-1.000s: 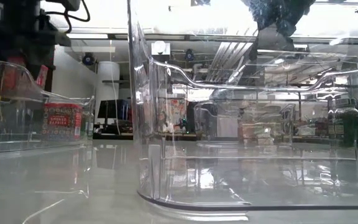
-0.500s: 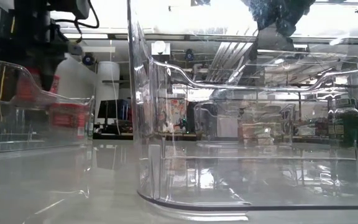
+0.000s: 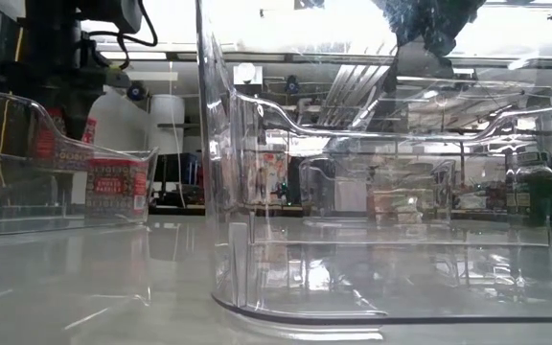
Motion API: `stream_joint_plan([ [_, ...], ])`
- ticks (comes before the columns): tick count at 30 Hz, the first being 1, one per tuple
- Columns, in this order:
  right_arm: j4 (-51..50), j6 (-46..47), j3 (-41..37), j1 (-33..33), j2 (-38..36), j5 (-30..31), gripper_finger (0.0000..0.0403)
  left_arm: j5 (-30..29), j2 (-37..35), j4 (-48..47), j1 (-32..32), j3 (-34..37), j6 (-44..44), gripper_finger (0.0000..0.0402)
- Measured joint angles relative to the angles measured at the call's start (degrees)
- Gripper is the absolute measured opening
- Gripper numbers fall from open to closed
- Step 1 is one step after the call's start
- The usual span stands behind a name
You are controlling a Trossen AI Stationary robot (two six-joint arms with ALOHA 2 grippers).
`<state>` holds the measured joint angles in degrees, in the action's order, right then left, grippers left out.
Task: Sort spices by type
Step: Put the red seasoning can into the middle left transparent bin
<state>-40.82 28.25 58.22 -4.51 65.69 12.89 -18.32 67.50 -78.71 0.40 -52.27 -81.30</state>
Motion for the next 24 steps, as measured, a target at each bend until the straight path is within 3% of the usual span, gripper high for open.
stream_joint_plan([
  [17,0.3,0.2,0.0,0.0,0.0,0.0,0.0000,2.0,0.3,-0.6,1.5,-0.2,9.0,0.0183],
  [24,1.0,0.2,0.0,0.0,0.0,0.0,0.0000,5.2,0.3,0.0,2.7,-0.2,21.7,0.0183],
])
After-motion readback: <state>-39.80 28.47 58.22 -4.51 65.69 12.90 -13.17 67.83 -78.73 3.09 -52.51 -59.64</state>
